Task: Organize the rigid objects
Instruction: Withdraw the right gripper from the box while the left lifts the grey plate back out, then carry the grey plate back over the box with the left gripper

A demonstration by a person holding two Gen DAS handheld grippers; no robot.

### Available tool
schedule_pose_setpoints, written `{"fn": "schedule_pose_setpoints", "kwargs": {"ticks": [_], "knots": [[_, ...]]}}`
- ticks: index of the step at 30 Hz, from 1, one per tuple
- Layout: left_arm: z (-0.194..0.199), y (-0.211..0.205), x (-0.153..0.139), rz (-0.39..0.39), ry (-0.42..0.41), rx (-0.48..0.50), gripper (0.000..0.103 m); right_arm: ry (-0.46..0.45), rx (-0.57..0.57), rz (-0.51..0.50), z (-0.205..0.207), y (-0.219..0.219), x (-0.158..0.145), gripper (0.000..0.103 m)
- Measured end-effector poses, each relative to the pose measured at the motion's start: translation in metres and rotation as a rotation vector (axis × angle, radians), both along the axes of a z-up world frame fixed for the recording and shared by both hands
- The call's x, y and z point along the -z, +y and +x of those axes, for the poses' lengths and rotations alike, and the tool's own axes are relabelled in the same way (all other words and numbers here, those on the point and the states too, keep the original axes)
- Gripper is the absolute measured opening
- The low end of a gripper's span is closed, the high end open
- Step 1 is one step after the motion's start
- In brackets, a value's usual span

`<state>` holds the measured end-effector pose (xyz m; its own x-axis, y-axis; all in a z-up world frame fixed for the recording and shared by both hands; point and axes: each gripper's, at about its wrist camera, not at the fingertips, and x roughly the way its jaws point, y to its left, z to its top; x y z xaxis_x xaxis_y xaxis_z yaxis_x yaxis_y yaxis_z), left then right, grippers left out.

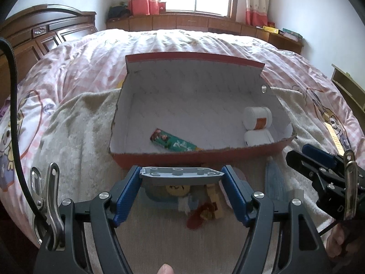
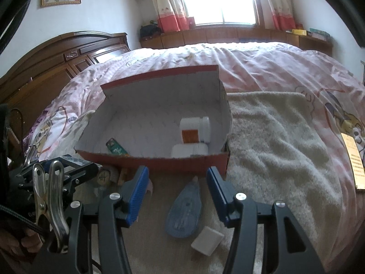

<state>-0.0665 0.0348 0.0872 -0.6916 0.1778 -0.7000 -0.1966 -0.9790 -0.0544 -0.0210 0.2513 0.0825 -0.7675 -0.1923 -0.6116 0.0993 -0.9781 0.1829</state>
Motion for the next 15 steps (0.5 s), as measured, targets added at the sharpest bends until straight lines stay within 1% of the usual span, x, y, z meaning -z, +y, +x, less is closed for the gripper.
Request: {"fn": "schedule_pose_setpoints", "kwargs": {"ticks": [15], "knots": [[0.021,-0.012,0.016,0.019,-0.045,-0.014,0.073,-0.038,0.016,0.017,0.026,0.006,0.015,0.056]]}}
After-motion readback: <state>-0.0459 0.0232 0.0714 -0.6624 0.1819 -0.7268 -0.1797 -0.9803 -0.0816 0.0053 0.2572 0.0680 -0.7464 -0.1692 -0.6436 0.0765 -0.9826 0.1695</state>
